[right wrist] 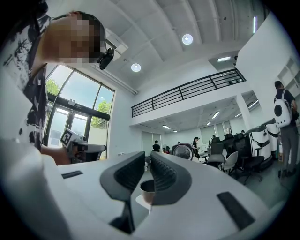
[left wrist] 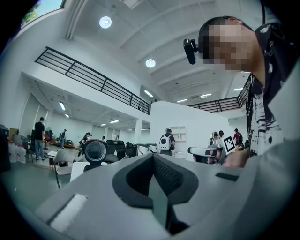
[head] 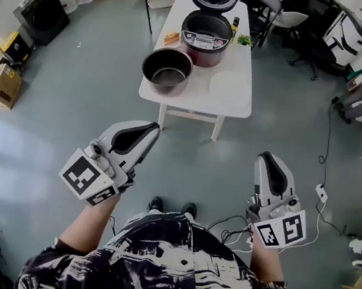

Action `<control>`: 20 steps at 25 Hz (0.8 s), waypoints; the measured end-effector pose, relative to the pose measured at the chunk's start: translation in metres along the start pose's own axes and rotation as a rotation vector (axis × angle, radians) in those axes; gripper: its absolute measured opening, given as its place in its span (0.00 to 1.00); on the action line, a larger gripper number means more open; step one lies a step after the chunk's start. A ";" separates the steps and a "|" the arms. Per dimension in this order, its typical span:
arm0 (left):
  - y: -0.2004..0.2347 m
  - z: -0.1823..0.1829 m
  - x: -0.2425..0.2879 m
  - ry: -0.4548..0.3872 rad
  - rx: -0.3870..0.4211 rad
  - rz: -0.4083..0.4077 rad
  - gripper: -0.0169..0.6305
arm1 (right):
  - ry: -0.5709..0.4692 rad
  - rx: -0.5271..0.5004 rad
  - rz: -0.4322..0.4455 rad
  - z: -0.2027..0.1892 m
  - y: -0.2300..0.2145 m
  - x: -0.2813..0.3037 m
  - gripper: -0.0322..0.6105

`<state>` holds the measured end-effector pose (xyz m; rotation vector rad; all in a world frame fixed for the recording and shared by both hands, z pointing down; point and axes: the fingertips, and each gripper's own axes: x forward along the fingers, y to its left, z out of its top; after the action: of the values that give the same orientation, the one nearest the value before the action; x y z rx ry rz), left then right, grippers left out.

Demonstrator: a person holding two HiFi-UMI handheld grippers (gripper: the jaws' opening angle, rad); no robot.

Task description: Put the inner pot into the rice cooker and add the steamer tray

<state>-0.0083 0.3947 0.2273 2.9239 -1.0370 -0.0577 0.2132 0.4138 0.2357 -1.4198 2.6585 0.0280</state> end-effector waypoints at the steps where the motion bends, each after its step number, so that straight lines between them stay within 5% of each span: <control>1: 0.000 0.000 0.000 0.001 -0.001 -0.001 0.03 | -0.002 0.003 0.004 0.001 0.000 0.000 0.10; 3: -0.001 0.001 0.001 0.000 -0.001 -0.002 0.03 | -0.023 0.013 0.020 0.005 -0.001 0.001 0.10; 4: -0.002 0.001 0.000 -0.001 0.000 -0.002 0.03 | -0.046 0.018 0.021 0.007 -0.003 0.001 0.27; 5: -0.002 0.000 0.000 -0.002 0.001 -0.001 0.03 | -0.072 0.017 0.009 0.010 -0.006 0.002 0.66; 7: -0.003 -0.001 0.000 -0.003 0.001 0.001 0.03 | -0.117 -0.008 -0.020 0.016 -0.011 0.000 0.84; 20: -0.006 -0.004 0.036 -0.004 0.009 0.038 0.03 | -0.074 -0.017 0.048 0.001 -0.039 0.006 0.88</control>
<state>0.0240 0.3769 0.2305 2.9118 -1.0959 -0.0574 0.2424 0.3868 0.2359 -1.3322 2.6381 0.1064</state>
